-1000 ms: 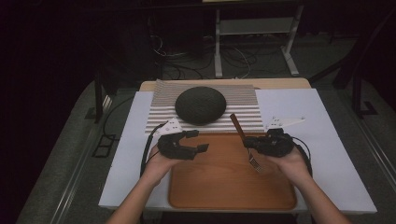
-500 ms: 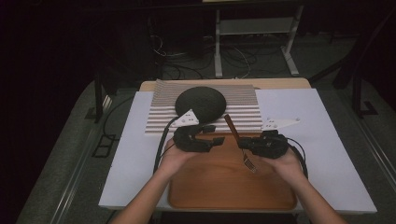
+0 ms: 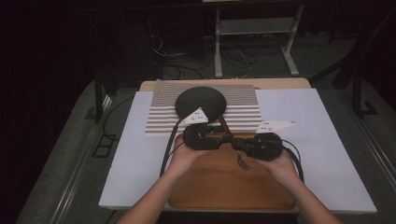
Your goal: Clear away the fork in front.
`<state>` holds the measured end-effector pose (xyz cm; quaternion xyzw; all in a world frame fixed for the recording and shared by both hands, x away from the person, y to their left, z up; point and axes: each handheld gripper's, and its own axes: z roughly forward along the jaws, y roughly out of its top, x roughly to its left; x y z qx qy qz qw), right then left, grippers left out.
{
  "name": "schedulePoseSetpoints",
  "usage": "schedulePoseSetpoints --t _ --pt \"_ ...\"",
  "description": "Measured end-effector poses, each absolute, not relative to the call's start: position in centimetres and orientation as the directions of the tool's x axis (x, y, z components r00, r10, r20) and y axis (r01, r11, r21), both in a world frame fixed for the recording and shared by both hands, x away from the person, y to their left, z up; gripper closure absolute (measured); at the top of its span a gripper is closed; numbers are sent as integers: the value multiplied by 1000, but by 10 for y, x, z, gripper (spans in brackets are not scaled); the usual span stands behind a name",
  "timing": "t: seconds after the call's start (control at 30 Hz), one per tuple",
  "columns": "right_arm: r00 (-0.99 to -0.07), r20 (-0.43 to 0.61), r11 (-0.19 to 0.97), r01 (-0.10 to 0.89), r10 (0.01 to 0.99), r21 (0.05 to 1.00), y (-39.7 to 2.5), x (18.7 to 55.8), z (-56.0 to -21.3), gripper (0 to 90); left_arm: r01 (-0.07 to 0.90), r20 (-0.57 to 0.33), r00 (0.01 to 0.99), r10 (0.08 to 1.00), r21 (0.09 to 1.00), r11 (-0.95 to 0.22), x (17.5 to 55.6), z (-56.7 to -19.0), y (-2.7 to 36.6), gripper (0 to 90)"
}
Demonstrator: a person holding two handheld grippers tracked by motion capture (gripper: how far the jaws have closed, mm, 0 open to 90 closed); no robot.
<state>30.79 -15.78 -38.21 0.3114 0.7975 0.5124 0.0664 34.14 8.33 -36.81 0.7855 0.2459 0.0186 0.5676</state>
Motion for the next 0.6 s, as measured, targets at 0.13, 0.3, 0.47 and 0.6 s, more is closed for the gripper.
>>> schedulePoseSetpoints --t 0.13,0.3,0.47,0.6 --pt "-803 212 282 423 557 861 -153 307 -383 770 387 -278 871 405 896 -218 343 -369 85 576" --pt "-800 207 276 418 563 865 -151 307 -383 770 405 -301 866 400 890 -208 343 -371 86 647" --pt "-801 206 275 415 562 867 -148 307 -383 770 422 -321 859 398 884 -198 344 -372 86 690" --pt "-804 198 280 410 561 868 -147 307 -383 770 431 -338 859 385 883 -186 344 -371 87 723"
